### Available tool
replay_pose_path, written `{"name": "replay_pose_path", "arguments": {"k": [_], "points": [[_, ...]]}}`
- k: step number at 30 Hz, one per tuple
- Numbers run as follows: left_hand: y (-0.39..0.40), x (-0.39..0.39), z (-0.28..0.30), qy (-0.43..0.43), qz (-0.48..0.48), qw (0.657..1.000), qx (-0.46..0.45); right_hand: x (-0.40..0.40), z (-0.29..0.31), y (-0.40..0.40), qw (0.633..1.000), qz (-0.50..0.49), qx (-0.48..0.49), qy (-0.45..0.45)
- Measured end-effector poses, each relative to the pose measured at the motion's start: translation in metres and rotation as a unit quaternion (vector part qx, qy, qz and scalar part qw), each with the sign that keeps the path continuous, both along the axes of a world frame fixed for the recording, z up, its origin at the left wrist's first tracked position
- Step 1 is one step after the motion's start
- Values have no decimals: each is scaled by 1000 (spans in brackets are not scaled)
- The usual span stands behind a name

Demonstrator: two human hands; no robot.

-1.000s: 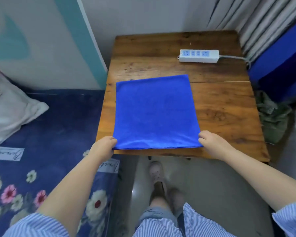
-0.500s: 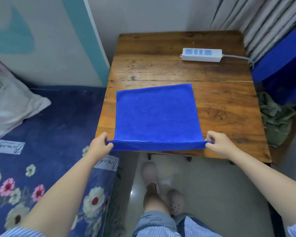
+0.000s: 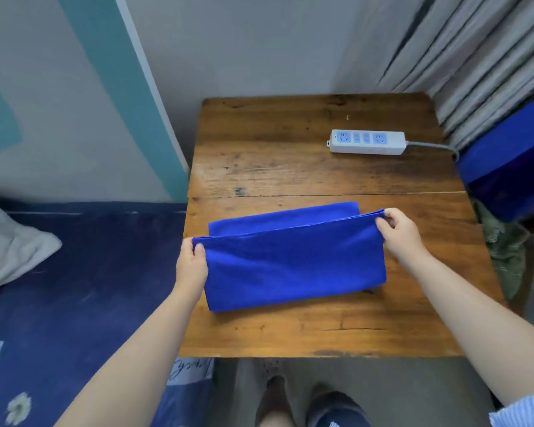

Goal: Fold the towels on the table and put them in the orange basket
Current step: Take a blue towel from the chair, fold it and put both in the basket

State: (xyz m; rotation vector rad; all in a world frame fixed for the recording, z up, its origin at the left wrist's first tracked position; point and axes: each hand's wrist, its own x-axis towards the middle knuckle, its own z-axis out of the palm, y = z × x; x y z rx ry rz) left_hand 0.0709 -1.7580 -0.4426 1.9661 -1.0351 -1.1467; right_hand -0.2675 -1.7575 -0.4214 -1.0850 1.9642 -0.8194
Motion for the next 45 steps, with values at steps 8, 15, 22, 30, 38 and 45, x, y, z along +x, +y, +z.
{"name": "replay_pose_path", "arguments": {"k": [8,15,22,30,38,45], "points": [[-52,-18,-31,-77,64,995,-25,17,-31,-58,993,-59,30,100],[-74,-23,-78,-167,75,983,-9,18,-76,-80,971,-63,80,216],[-80,-22,-87,-253,33,966,48,23,-90,-81,940,-34,123,315],[-84,-20,-79,-278,11,956,94,23,-86,-85,927,-5,140,347],[-61,-70,-65,-348,-233,887,-196,103,-79,-72,881,245,-129,385],[-53,-70,-101,-407,-357,840,-36,95,-117,-71,836,396,3,380]]}}
